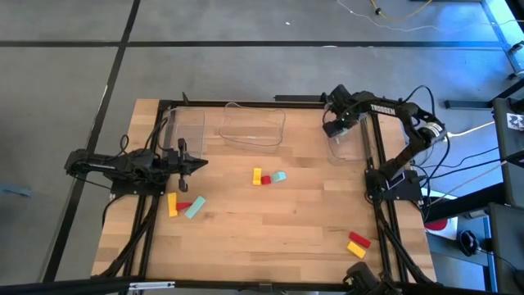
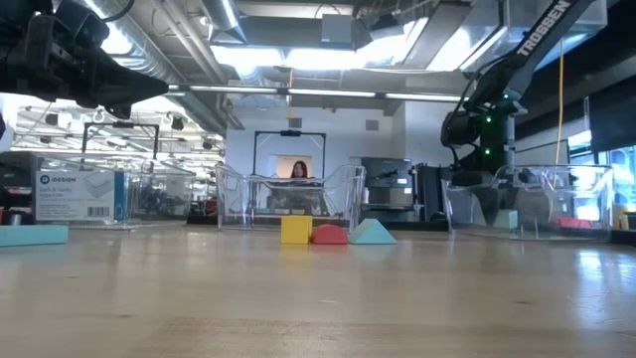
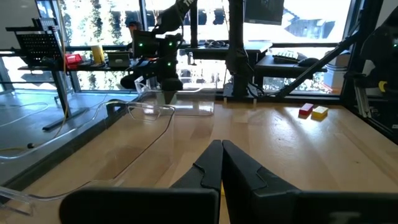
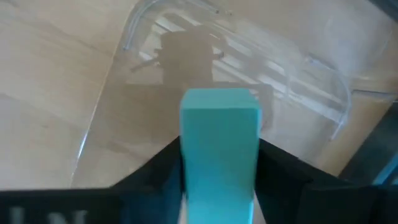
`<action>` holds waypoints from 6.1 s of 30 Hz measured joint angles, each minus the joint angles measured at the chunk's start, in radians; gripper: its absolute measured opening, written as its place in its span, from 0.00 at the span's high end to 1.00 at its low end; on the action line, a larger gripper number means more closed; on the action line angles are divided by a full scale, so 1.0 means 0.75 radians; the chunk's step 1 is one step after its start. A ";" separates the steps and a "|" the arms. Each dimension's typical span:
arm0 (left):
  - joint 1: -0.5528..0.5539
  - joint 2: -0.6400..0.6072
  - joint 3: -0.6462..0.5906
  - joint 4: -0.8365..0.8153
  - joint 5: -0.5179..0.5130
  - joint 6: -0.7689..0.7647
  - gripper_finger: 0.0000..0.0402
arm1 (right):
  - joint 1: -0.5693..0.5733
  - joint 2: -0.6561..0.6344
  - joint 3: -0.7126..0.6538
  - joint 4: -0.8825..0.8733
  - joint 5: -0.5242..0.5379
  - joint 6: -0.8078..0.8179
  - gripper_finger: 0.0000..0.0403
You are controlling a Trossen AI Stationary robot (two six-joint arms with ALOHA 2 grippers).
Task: Sort & place blocks by color
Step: Put the right light blue block into the right transparent bin, then put the left light blue block into the right transparent bin
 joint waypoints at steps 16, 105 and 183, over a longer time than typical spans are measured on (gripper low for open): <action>0.000 0.000 0.000 0.000 0.000 0.000 1.00 | 0.000 -0.116 -0.001 -0.064 -0.003 -0.008 0.27; 0.045 0.752 0.475 0.352 -0.185 -0.048 0.69 | 0.599 -1.064 -0.719 1.705 -0.598 0.140 0.30; -0.518 1.940 1.013 -1.200 0.108 -1.487 0.69 | 0.598 -1.064 -0.719 1.646 -0.600 0.137 0.30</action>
